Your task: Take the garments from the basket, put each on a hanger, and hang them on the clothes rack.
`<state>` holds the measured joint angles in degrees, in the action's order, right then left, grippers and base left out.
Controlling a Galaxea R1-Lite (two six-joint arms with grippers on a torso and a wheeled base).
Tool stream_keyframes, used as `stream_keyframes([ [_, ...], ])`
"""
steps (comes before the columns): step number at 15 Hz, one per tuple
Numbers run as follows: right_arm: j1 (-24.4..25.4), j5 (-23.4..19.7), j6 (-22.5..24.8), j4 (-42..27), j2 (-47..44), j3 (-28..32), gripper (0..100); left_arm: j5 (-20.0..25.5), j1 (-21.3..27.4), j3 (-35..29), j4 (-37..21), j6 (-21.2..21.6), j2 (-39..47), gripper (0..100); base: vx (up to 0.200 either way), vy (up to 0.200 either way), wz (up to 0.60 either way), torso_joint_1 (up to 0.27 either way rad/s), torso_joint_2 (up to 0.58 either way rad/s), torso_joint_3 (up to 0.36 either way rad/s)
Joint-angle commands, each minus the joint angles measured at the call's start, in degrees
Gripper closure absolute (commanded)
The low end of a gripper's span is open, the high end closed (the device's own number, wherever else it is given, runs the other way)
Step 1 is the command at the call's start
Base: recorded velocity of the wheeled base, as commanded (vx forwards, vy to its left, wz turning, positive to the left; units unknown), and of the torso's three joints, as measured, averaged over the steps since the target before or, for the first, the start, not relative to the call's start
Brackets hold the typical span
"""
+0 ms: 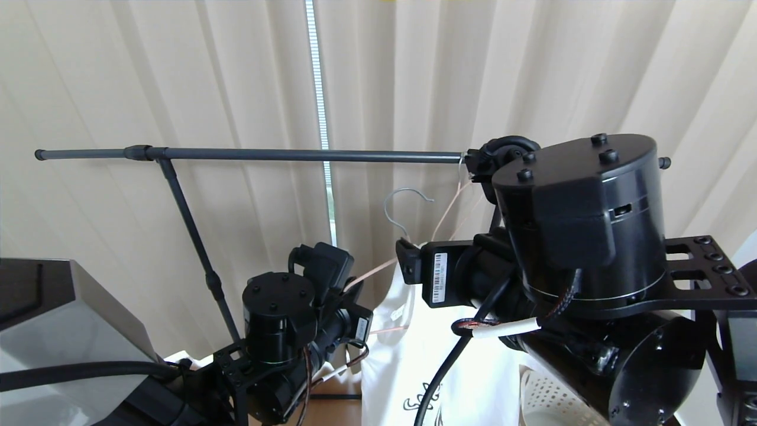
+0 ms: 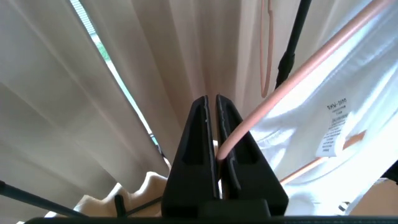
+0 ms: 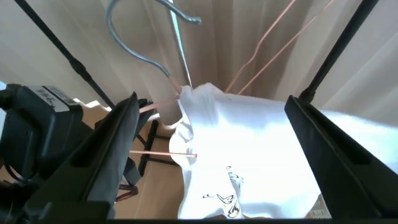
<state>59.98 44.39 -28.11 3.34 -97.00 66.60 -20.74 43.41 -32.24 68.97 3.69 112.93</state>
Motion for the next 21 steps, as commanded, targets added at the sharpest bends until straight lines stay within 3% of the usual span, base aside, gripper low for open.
stream_keyframes([
  [1,-0.30,0.17,0.25,-0.09,0.50,-0.24,0,-0.01,-0.08,0.08,0.28,0.00,0.01,100,0.000,0.000,0.00,0.000,0.00,0.000],
  [3,-1.00,0.17,2.18,-0.26,3.05,-1.65,0,0.08,-0.08,0.16,0.28,-0.09,0.01,100,0.000,0.000,0.00,0.000,0.00,0.000],
  [5,-2.06,-1.41,7.46,-0.44,7.18,-5.07,0,0.26,-0.26,0.52,0.99,0.00,0.01,100,0.000,0.000,0.00,0.000,0.00,0.000],
  [8,-5.49,-15.38,17.92,-0.79,15.53,-11.49,0,0.52,-0.34,1.92,3.27,0.53,-0.17,100,0.000,0.000,0.00,0.000,0.00,0.000],
  [9,-9.79,-25.58,24.77,-1.06,19.04,-14.04,0,0.61,-0.34,2.71,4.24,1.40,-0.08,100,0.000,0.000,0.00,0.000,0.00,0.000],
  [11,-17.17,-38.67,35.14,-5.71,20.10,-13.86,0,1.49,-0.34,3.33,4.77,2.02,0.01,100,0.000,0.000,0.00,0.000,0.00,0.000],
  [12,-19.28,-42.10,37.96,-8.44,19.92,-12.72,0,1.93,-0.34,3.42,4.77,2.11,0.09,100,0.000,0.000,0.00,0.000,0.00,0.000],
  [13,-24.73,-52.12,44.11,-16.96,18.34,-8.06,0,2.72,-0.26,3.59,4.77,2.11,0.18,100,0.000,0.000,0.00,0.000,0.00,0.000],
  [14,-28.25,-57.66,48.41,-23.20,16.67,-4.37,0,3.16,-0.26,4.21,4.85,2.19,0.18,100,0.000,0.000,0.00,0.000,0.00,0.000],
  [15,-29.83,-59.94,50.96,-26.10,15.88,-2.44,0,3.60,-0.26,4.29,4.85,2.19,0.18,100,0.000,0.000,0.00,0.000,0.00,0.000],
  [16,-35.37,-66.89,60.02,-36.30,11.48,4.24,0,5.27,0.01,4.65,5.03,2.28,0.09,100,0.000,0.000,0.00,0.000,0.00,0.000],
  [19,-39.15,-73.30,72.58,-55.11,3.92,16.64,0,5.88,0.10,5.61,7.67,3.78,0.18,100,0.000,0.000,0.00,0.000,0.00,0.000],
  [21,-39.15,-75.24,76.36,-57.57,0.41,18.83,0,5.88,0.45,5.88,8.55,3.86,0.27,100,0.000,0.000,0.00,0.000,0.00,0.000],
])
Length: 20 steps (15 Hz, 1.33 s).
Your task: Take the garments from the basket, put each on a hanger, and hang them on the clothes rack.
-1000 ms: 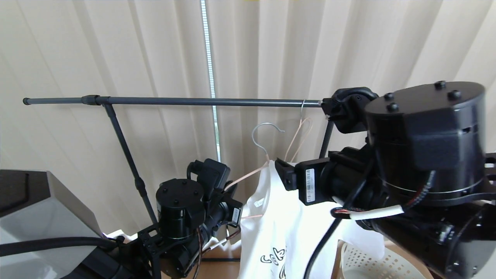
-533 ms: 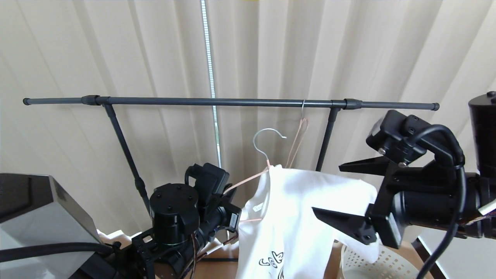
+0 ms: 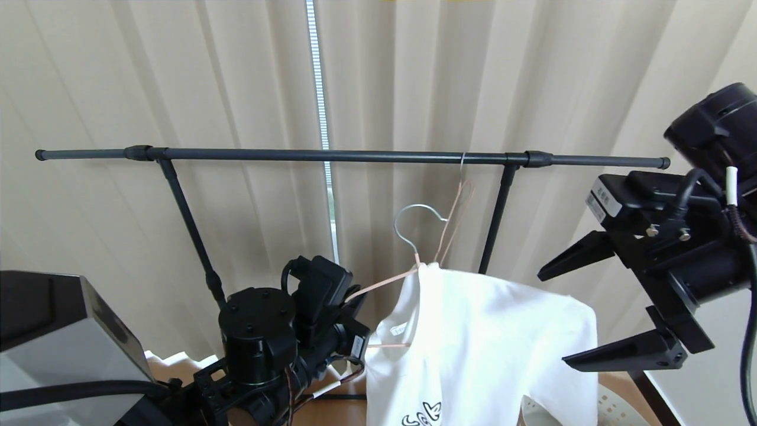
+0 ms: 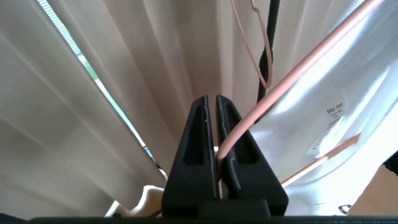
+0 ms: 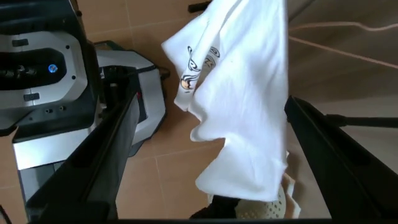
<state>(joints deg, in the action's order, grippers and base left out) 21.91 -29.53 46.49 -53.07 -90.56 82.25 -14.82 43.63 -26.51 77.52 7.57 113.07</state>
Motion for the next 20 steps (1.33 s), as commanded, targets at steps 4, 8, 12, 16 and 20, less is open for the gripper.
stream_keyframes([
  [4,0.33,-2.38,1.93,1.30,-9.54,3.27,0,0.06,0.84,0.24,0.00,-0.01,0.05,100,0.000,0.000,0.00,0.000,0.00,0.000],
  [8,1.47,-2.29,1.67,4.73,-13.67,3.62,0,0.06,1.46,0.50,0.09,-0.01,-0.13,100,0.000,0.000,0.00,0.000,0.00,0.000],
  [12,2.09,-2.20,1.58,5.43,-16.22,4.59,0,-0.03,1.55,0.50,0.09,-0.01,-0.22,100,0.000,0.000,0.00,0.000,0.00,0.000],
  [16,2.09,-2.12,1.32,5.78,-16.66,4.59,0,-0.03,1.55,0.50,0.09,-0.01,-0.22,100,0.000,0.000,0.00,0.000,0.00,0.000],
  [20,2.09,-2.12,1.32,5.78,-16.93,4.94,0,-0.03,1.55,0.50,0.70,-0.01,-0.22,100,0.000,0.000,0.00,0.000,0.00,0.000],
])
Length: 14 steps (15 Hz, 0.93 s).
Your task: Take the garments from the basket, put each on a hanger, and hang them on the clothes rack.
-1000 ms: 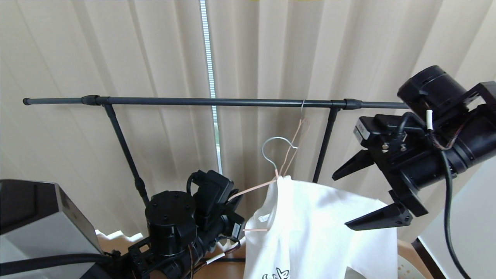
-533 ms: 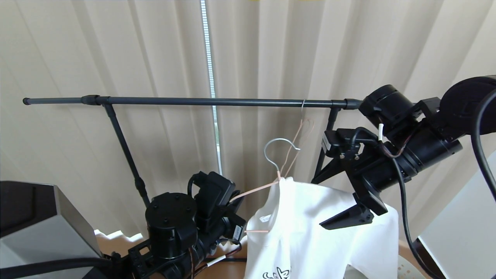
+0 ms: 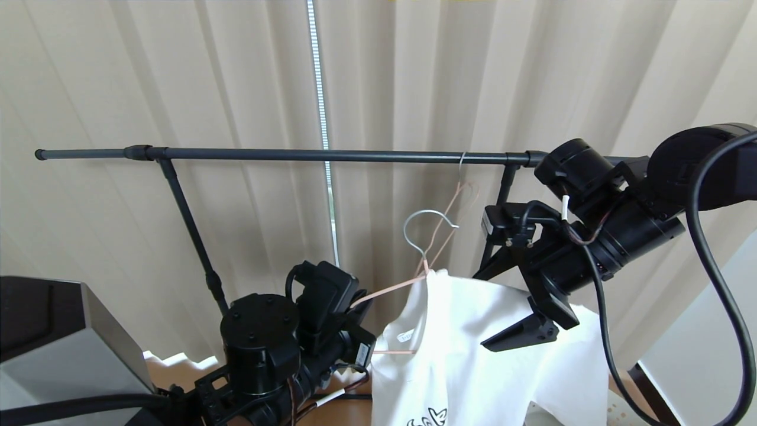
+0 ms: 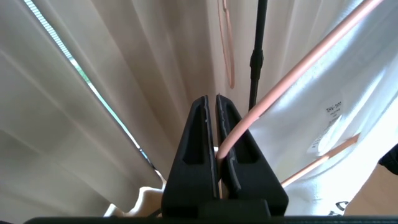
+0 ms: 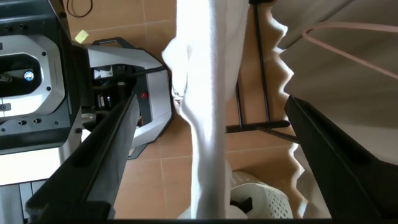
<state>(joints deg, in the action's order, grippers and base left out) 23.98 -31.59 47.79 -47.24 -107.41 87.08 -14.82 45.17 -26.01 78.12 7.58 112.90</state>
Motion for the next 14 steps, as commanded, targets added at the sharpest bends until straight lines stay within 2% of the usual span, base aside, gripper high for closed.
stream_keyframes([
  [1,0.02,-0.05,0.03,0.04,-0.08,0.20,0,-0.03,0.01,0.00,0.81,-0.02,0.04,100,0.000,0.000,0.00,0.000,0.00,0.000],
  [7,0.02,0.03,0.03,0.04,-0.08,0.20,0,-0.03,0.01,0.09,0.98,0.15,0.04,100,0.000,0.000,0.00,0.000,0.00,0.000],
  [8,0.02,0.03,0.03,0.04,0.01,0.11,100,-0.03,0.01,0.09,0.98,0.15,0.04,100,0.000,0.000,0.00,0.000,0.00,0.000],
  [14,0.02,0.03,-0.06,-0.05,0.01,0.11,100,-0.03,-0.08,0.09,0.98,0.15,0.04,100,0.000,0.000,0.00,0.000,0.00,0.000],
])
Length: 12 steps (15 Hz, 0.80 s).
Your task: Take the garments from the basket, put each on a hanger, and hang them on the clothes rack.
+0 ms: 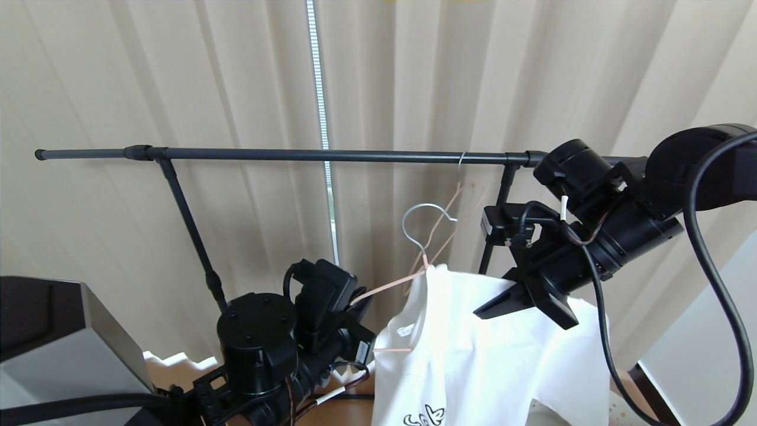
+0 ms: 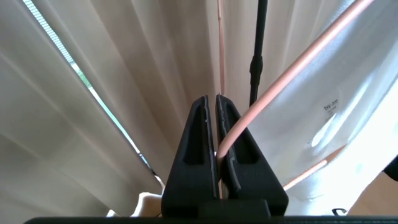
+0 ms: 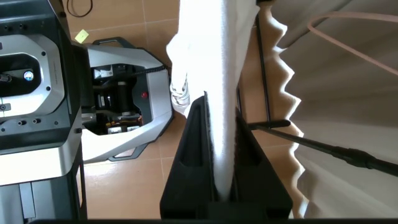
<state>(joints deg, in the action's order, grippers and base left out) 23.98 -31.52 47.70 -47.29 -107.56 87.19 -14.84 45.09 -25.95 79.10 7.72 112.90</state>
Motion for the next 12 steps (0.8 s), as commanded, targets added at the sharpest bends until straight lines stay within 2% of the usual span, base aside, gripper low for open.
stream_keyframes([
  [1,0.02,-0.03,0.02,0.00,0.33,0.00,100,-0.02,-0.01,-0.06,-0.09,0.02,0.13,100,0.000,0.000,0.00,0.000,0.00,0.000],
  [11,-0.07,-0.20,0.02,-0.17,2.09,-0.18,100,-0.02,-0.01,0.03,0.00,0.19,0.13,100,0.000,0.000,0.00,0.000,0.00,0.000],
  [12,-0.07,-0.20,0.02,-0.26,2.44,-0.35,100,-0.02,-0.09,0.03,0.00,0.37,0.22,0,0.000,0.000,0.00,0.000,0.00,0.000],
])
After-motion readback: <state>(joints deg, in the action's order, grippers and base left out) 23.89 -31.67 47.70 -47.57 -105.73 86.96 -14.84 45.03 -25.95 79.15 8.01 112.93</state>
